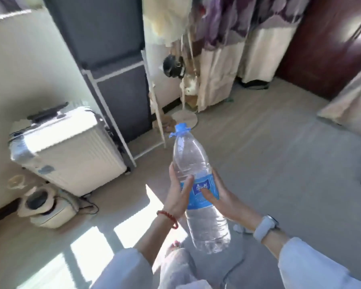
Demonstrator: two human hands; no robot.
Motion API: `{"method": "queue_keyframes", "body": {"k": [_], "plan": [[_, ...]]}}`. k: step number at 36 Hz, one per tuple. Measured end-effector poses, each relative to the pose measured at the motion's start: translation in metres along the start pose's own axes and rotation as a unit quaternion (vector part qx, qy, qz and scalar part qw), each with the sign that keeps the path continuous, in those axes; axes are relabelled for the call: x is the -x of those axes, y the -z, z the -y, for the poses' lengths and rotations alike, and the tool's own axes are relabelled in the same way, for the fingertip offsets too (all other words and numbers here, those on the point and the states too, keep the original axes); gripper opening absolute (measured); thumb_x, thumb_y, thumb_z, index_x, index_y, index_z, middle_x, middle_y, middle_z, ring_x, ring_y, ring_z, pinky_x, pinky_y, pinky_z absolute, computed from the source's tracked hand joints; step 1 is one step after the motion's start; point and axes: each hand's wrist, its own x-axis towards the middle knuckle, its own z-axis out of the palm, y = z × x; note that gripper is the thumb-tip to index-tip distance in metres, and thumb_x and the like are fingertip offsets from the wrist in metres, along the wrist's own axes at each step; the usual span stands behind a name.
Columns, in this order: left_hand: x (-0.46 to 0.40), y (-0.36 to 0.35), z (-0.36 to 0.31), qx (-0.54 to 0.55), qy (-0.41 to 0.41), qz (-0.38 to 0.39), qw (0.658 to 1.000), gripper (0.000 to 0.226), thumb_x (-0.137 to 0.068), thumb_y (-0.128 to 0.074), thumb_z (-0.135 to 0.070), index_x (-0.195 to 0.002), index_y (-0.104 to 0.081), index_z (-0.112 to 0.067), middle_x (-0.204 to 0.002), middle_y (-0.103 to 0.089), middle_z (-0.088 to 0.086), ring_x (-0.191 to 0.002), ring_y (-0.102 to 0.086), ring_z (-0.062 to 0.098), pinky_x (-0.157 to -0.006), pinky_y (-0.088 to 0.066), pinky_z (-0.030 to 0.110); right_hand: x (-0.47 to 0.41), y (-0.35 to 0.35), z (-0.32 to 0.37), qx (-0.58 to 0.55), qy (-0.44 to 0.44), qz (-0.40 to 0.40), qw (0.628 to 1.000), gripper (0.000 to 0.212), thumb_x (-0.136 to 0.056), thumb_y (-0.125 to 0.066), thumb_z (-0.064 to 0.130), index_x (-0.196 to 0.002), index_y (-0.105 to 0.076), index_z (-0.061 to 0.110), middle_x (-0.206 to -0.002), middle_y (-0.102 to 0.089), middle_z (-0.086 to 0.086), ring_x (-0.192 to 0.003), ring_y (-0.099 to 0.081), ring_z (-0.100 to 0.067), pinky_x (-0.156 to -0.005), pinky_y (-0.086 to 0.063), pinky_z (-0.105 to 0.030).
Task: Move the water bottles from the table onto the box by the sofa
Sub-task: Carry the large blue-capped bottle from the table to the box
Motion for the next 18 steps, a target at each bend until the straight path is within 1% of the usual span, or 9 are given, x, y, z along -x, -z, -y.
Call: {"method": "queue_keyframes", "body": {"k": [2,3,6,8,11,12,14,16,18], "plan": [[-0.033,-0.031,-0.016,-0.023,-0.005,0.052,0.998,0.087,-0.078,-0.041,-0.056,-0.144,0.008,-0.025,-0.148,-0.032,0.004,-0.132,-0.037,0.014,-0.113,-0.028,0.037,-0.011,0.033,-0.016,-0.037,-0.002,-0.055,0.998,0.072,-0.092,-0.048,0.032,-0.145,0.0,0.026,-0.139,-0.039,0.012,-0.123,-0.043,-0.002,-0.104,-0.029,-0.015],[-0.051,-0.045,-0.02,-0.029,-0.011,0.069,0.997,0.086,-0.079,-0.041,-0.053,-0.144,0.008,-0.025,-0.147,-0.033,0.005,-0.133,-0.036,0.015,-0.113,-0.028,0.037,-0.016,0.048,-0.023,-0.053,-0.004,-0.076,0.996,0.069,-0.092,-0.048,0.03,-0.143,-0.003,0.03,-0.135,-0.041,0.015,-0.119,-0.045,0.002,-0.102,-0.031,-0.012],[-0.105,-0.091,-0.039,-0.056,-0.022,0.12,0.991,0.081,-0.086,-0.042,-0.05,-0.144,0.009,-0.024,-0.147,-0.032,0.006,-0.132,-0.037,0.016,-0.113,-0.027,0.037,-0.04,0.099,-0.04,-0.089,-0.002,-0.137,0.987,0.063,-0.091,-0.05,0.024,-0.129,-0.004,0.045,-0.121,-0.042,0.031,-0.103,-0.047,0.022,-0.087,-0.031,0.004],[-0.146,-0.121,-0.051,-0.055,-0.025,0.146,0.987,0.079,-0.089,-0.043,-0.048,-0.144,0.008,-0.024,-0.146,-0.035,0.003,-0.129,-0.039,0.014,-0.112,-0.028,0.035,-0.061,0.136,-0.05,-0.098,-0.008,-0.166,0.981,0.059,-0.091,-0.052,0.024,-0.127,-0.012,0.05,-0.121,-0.046,0.033,-0.107,-0.05,0.019,-0.091,-0.035,-0.001],[-0.21,-0.165,-0.071,-0.073,-0.029,0.18,0.981,0.079,-0.088,-0.043,-0.048,-0.144,0.006,-0.022,-0.138,-0.039,-0.005,-0.123,-0.042,0.007,-0.106,-0.03,0.024,-0.094,0.194,-0.059,-0.101,-0.016,-0.196,0.975,0.059,-0.088,-0.055,0.034,-0.129,-0.019,0.055,-0.123,-0.052,0.03,-0.115,-0.054,0.002,-0.101,-0.041,-0.022],[-0.231,-0.18,-0.081,-0.074,-0.03,0.195,0.978,0.074,-0.092,-0.042,-0.042,-0.144,0.007,-0.021,-0.133,-0.039,-0.008,-0.12,-0.041,0.005,-0.1,-0.03,0.019,-0.105,0.216,-0.061,-0.101,-0.021,-0.204,0.974,0.061,-0.085,-0.055,0.04,-0.133,-0.019,0.053,-0.125,-0.053,0.027,-0.117,-0.054,-0.001,-0.104,-0.04,-0.029],[-0.269,-0.21,-0.102,-0.074,-0.029,0.222,0.972,0.069,-0.095,-0.039,-0.034,-0.144,0.007,-0.02,-0.129,-0.042,-0.007,-0.116,-0.044,0.006,-0.096,-0.031,0.017,-0.124,0.258,-0.064,-0.109,-0.036,-0.214,0.97,0.07,-0.082,-0.053,0.05,-0.139,-0.013,0.046,-0.127,-0.05,0.03,-0.118,-0.052,0.001,-0.108,-0.037,-0.036],[-0.305,-0.24,-0.124,-0.085,-0.035,0.248,0.964,0.069,-0.094,-0.039,-0.037,-0.144,0.006,-0.022,-0.132,-0.042,-0.006,-0.117,-0.046,0.008,-0.1,-0.032,0.022,-0.14,0.301,-0.065,-0.121,-0.055,-0.229,0.964,0.077,-0.081,-0.052,0.055,-0.142,-0.006,0.044,-0.124,-0.046,0.038,-0.117,-0.049,0.009,-0.111,-0.034,-0.034],[-0.338,-0.272,-0.144,-0.087,-0.044,0.27,0.958,0.075,-0.089,-0.041,-0.051,-0.144,0.005,-0.026,-0.136,-0.044,-0.004,-0.119,-0.048,0.012,-0.105,-0.034,0.03,-0.151,0.34,-0.071,-0.148,-0.065,-0.253,0.954,0.073,-0.087,-0.051,0.046,-0.142,-0.005,0.041,-0.119,-0.042,0.042,-0.109,-0.047,0.02,-0.107,-0.033,-0.021]]}}
